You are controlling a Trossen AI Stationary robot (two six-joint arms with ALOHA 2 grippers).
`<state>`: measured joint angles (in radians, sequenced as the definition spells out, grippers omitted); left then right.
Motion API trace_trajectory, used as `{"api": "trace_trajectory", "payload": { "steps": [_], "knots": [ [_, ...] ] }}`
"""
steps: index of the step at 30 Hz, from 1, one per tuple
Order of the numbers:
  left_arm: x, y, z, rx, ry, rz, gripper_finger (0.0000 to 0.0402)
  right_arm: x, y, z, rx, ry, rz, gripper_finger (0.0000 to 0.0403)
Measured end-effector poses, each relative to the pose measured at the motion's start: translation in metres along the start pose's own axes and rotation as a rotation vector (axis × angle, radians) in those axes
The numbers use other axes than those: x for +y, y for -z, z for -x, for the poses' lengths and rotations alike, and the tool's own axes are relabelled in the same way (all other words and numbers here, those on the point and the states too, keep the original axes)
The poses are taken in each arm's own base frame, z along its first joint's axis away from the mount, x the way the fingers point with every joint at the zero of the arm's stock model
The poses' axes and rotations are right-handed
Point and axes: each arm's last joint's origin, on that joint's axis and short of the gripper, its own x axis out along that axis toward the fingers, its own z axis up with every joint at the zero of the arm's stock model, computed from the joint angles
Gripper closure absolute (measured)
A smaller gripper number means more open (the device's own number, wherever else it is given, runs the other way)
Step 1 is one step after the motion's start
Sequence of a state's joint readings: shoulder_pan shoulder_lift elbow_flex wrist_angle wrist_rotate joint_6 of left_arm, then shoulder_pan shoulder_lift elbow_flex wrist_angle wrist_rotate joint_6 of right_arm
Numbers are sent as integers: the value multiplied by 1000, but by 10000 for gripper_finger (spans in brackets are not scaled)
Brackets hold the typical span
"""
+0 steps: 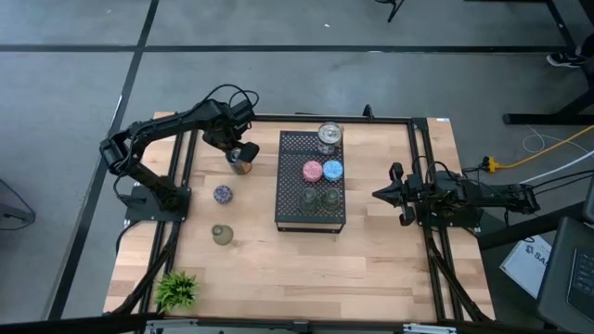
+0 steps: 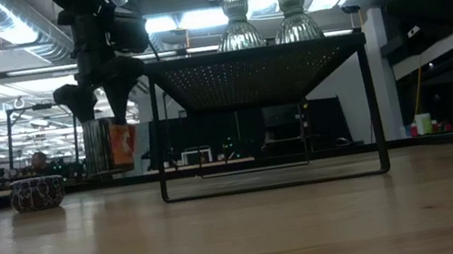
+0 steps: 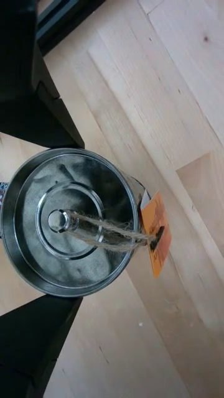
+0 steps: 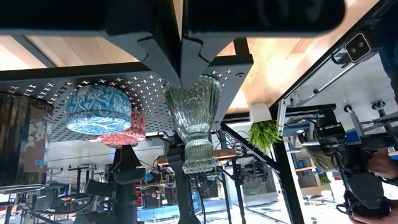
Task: Pick & Place candle stick holders
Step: Put the orange scented candle on the shelf aligned with the other brown scented candle
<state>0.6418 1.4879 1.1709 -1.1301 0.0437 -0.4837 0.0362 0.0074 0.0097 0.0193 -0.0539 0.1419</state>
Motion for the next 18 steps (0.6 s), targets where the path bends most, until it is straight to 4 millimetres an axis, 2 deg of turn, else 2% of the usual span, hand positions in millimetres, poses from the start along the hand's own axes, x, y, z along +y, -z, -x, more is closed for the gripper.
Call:
{"api": "trace_trajectory", "payload": {
  "steps": [9, 18],
  "knots": [
    [0, 0, 2, 9, -5, 1, 47, 0, 0, 0, 0, 0, 0, 397],
    [-4, -6, 34, -32, -16, -27, 47, 0, 0, 0, 0, 0, 0, 397]
  ]
}}
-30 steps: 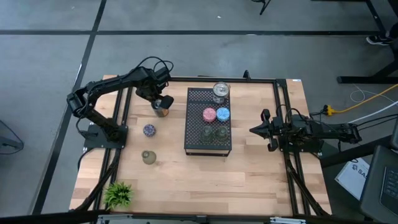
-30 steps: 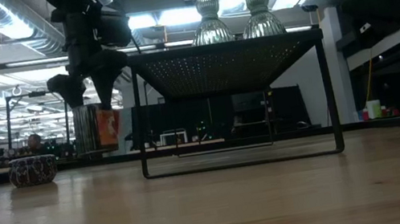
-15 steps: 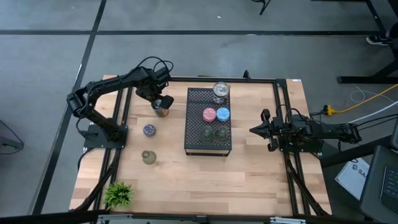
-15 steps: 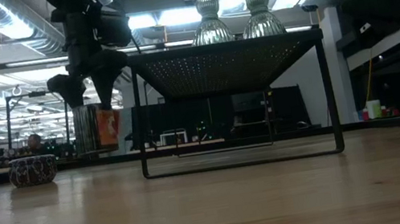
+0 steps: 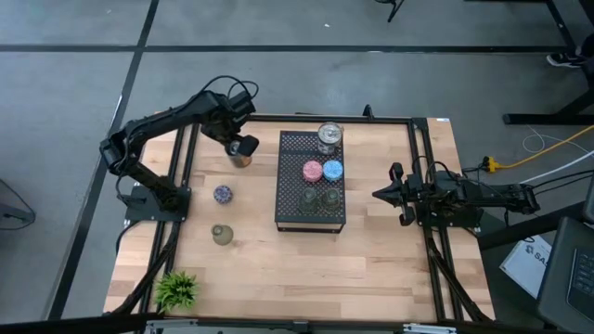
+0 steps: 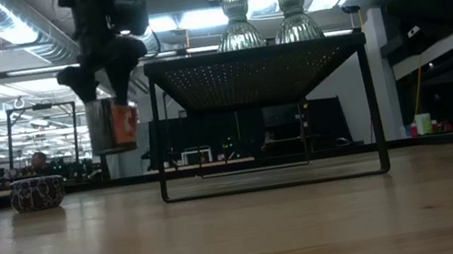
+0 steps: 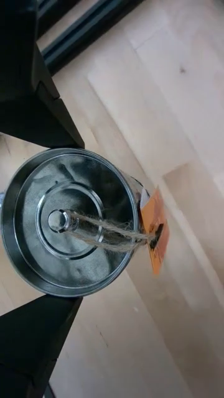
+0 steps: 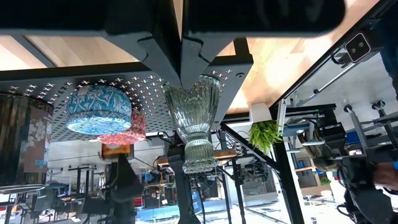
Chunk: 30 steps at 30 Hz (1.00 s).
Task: Pick & Place candle stick holders
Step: Put the orange scented candle on the shelf aligned with the other brown scented candle
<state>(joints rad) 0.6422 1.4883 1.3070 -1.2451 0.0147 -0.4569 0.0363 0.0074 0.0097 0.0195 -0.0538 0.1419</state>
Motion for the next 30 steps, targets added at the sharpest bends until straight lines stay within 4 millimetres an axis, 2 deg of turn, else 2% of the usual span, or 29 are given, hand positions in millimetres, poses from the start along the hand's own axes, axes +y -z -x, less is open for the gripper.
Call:
{"api": "trace_trajectory", "payload": {
  "steps": [4, 24, 30],
  "knots": [
    [-2, -3, 6, -24, 12, -1, 47, 0, 0, 0, 0, 0, 0, 397],
    [-2, -3, 9, -24, 15, -30, 47, 0, 0, 0, 0, 0, 0, 397],
    [-7, -15, 17, -7, -18, -74, 47, 0, 0, 0, 0, 0, 0, 397]
  ]
}}
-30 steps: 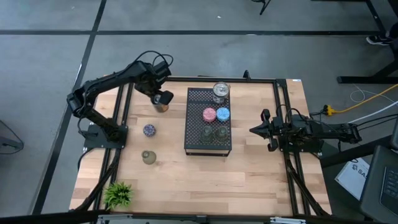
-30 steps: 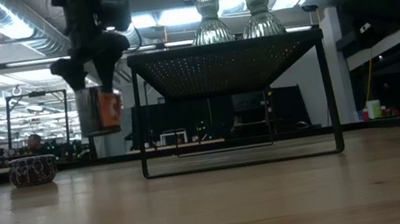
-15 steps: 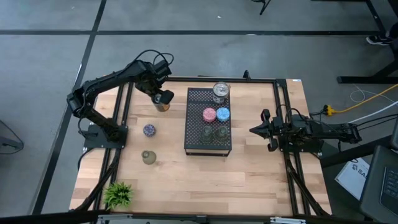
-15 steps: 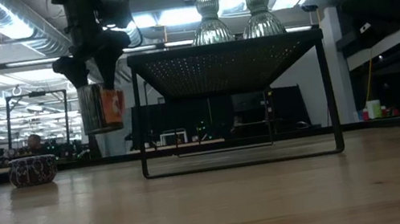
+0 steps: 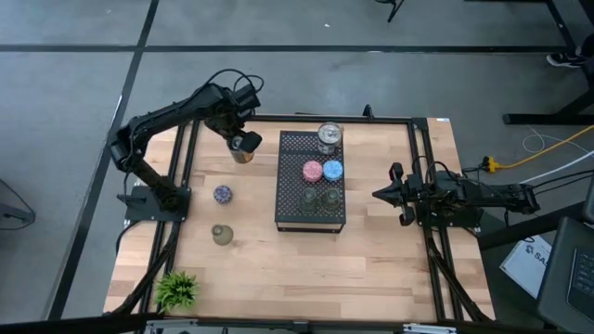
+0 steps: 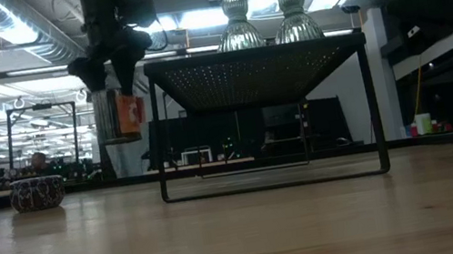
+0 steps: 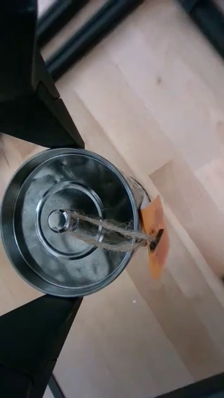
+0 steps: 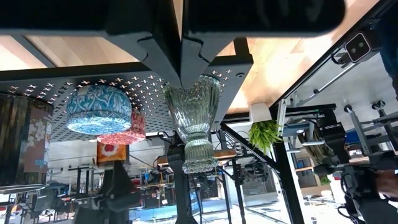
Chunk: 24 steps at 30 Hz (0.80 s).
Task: Pick & Place candle stick holders
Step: Put the orange scented candle on the shelf aligned with the other brown scented candle
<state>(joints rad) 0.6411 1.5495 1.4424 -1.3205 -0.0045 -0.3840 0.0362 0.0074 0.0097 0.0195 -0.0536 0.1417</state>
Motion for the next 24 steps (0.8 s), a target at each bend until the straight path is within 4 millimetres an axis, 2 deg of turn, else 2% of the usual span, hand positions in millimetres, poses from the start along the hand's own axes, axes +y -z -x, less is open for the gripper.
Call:
{"api": "trace_trajectory", "payload": {
  "steps": [6, 16, 24],
  "knots": [
    [-7, -20, 9, 13, -47, -76, 47, 0, 0, 0, 0, 0, 0, 397],
    [-20, -49, 30, -44, -27, -189, 47, 0, 0, 0, 0, 0, 0, 397],
    [-27, -57, 44, -73, -14, -209, 47, 0, 0, 0, 0, 0, 0, 397]
  ]
}}
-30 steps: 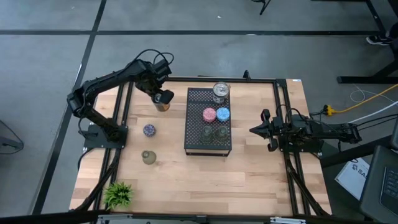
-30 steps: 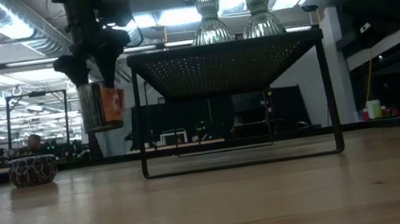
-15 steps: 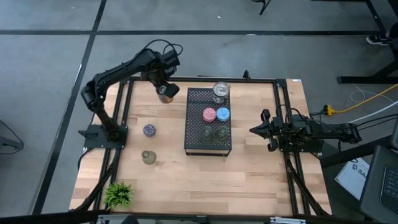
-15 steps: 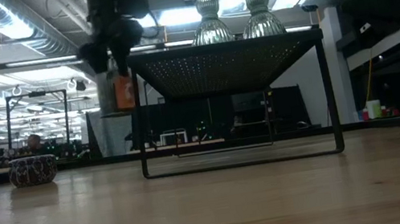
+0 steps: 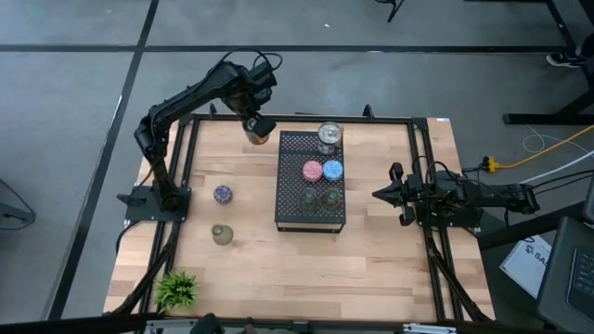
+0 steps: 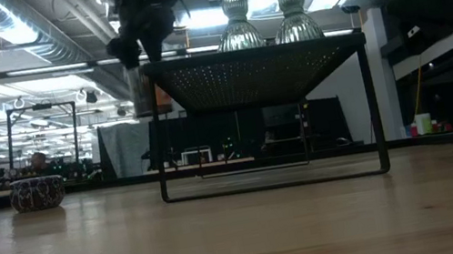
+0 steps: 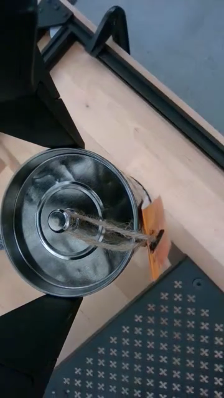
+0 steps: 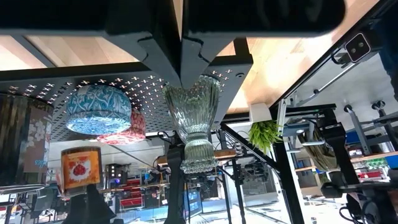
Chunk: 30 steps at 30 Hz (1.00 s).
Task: Pick & Place candle stick holders
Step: Put the orange scented candle on the shelf aligned with the other brown scented candle
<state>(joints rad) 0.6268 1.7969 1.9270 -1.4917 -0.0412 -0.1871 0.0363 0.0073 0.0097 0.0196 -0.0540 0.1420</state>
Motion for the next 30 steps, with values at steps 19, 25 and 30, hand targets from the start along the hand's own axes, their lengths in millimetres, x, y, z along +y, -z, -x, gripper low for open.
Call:
{"api": "trace_trajectory", "payload": {
  "steps": [19, 25, 30],
  "knots": [
    [-12, -6, 33, -134, 75, -36, 47, 0, 0, 0, 0, 0, 0, 397],
    [-19, -16, 34, -152, 105, -64, 47, 0, 0, 0, 0, 0, 0, 397],
    [-30, -26, 30, -161, 116, -123, 47, 0, 0, 0, 0, 0, 0, 397]
  ]
}}
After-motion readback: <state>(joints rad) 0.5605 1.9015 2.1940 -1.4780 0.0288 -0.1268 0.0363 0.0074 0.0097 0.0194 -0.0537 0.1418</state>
